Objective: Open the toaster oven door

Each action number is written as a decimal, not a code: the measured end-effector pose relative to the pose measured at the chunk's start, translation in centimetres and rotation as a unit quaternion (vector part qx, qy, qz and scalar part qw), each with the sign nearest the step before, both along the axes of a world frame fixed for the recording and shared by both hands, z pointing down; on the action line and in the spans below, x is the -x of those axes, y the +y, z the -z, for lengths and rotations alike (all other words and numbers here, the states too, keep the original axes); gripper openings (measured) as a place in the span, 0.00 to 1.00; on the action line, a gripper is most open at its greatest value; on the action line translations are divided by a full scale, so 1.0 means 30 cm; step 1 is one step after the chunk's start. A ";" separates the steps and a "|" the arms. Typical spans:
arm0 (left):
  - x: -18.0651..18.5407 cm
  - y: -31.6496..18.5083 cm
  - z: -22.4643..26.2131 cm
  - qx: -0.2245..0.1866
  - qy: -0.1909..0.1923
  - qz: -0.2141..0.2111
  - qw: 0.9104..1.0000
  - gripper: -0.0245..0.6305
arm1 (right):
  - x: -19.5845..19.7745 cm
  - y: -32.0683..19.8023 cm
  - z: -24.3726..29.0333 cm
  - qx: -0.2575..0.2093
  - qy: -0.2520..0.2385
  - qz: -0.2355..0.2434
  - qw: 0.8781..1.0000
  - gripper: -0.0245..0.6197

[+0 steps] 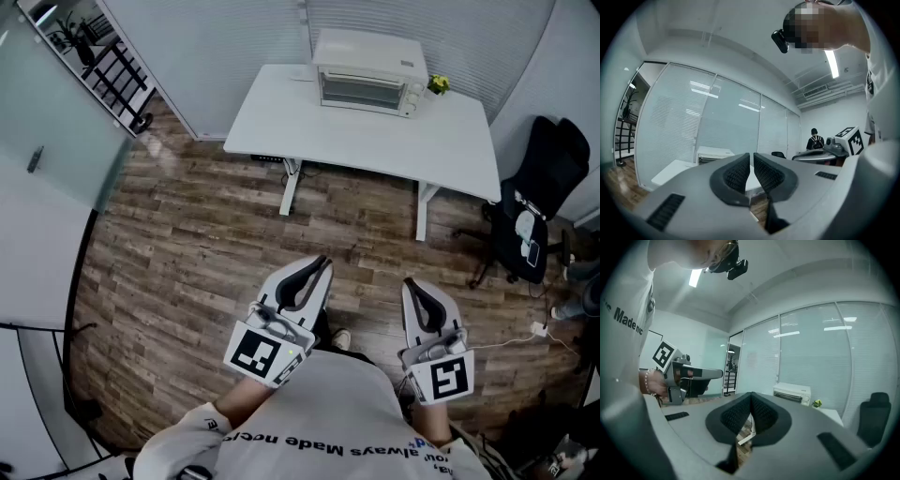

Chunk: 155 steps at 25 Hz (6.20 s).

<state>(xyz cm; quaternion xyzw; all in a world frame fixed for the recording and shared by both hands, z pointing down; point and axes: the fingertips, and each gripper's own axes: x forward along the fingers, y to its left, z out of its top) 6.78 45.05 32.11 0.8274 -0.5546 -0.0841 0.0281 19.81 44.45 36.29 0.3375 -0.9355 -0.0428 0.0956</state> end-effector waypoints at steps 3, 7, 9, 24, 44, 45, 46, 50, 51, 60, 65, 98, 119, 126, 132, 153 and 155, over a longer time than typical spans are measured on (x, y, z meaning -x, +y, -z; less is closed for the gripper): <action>0.019 -0.023 0.011 0.003 0.001 0.000 1.000 0.10 | 0.015 -0.022 0.014 0.008 -0.018 -0.004 1.000 0.05; 0.038 -0.067 0.027 0.000 -0.004 -0.002 1.000 0.10 | 0.031 -0.070 0.023 0.011 -0.023 -0.007 1.000 0.05; 0.059 -0.097 0.032 -0.001 -0.006 -0.002 1.000 0.10 | 0.049 -0.105 0.027 0.009 -0.021 -0.008 1.000 0.05; 0.307 -0.418 0.025 0.005 -0.015 -0.003 1.000 0.10 | 0.298 -0.424 0.040 0.006 -0.016 -0.002 1.000 0.05; 0.517 -0.667 -0.070 0.037 0.002 -0.018 0.999 0.10 | 0.487 -0.655 -0.008 0.025 -0.018 -0.029 0.999 0.05; 0.520 -0.678 -0.072 0.037 0.002 -0.018 0.999 0.10 | 0.489 -0.665 -0.012 0.026 -0.017 -0.029 0.999 0.05; 0.523 -0.688 -0.070 0.036 0.002 -0.018 0.999 0.10 | 0.491 -0.675 -0.014 0.026 -0.016 -0.030 0.999 0.05; 0.528 -0.720 -0.060 0.031 0.001 -0.017 0.999 0.10 | 0.490 -0.711 -0.011 0.024 -0.017 -0.034 0.999 0.05; 0.528 -0.730 -0.058 0.030 0.001 -0.017 0.999 0.10 | 0.488 -0.720 -0.010 0.023 -0.017 -0.034 0.999 0.05; 0.498 -0.851 -0.035 0.021 -0.002 -0.019 1.000 0.10 | 0.453 -0.841 0.004 0.017 -0.020 -0.041 0.999 0.05; 0.477 -0.946 -0.040 0.022 -0.003 -0.022 1.000 0.10 | 0.435 -0.936 0.001 0.018 -0.022 -0.044 0.999 0.05; 0.309 -1.507 -0.011 0.046 -0.027 0.002 0.999 0.10 | 0.261 -1.524 0.022 0.027 -0.036 -0.025 0.999 0.05; 0.206 -1.780 -0.030 0.059 -0.043 0.027 0.997 0.10 | 0.171 -1.807 0.017 0.027 -0.040 0.006 0.999 0.05; 0.211 -1.823 -0.036 0.061 -0.046 0.043 0.996 0.10 | 0.162 -1.861 0.013 0.026 -0.033 0.017 0.999 0.05; 0.244 -1.839 -0.035 0.062 -0.046 0.048 0.996 0.10 | 0.213 -1.895 0.084 0.008 -0.060 0.011 0.998 0.05; 0.437 -1.864 -0.067 0.080 -0.042 0.042 0.995 0.10 | 0.337 -1.853 0.057 0.012 -0.018 -0.006 1.000 0.05; 0.449 -1.860 -0.075 0.084 -0.041 0.041 0.995 0.10 | 0.345 -1.849 0.060 0.011 -0.018 -0.008 1.000 0.05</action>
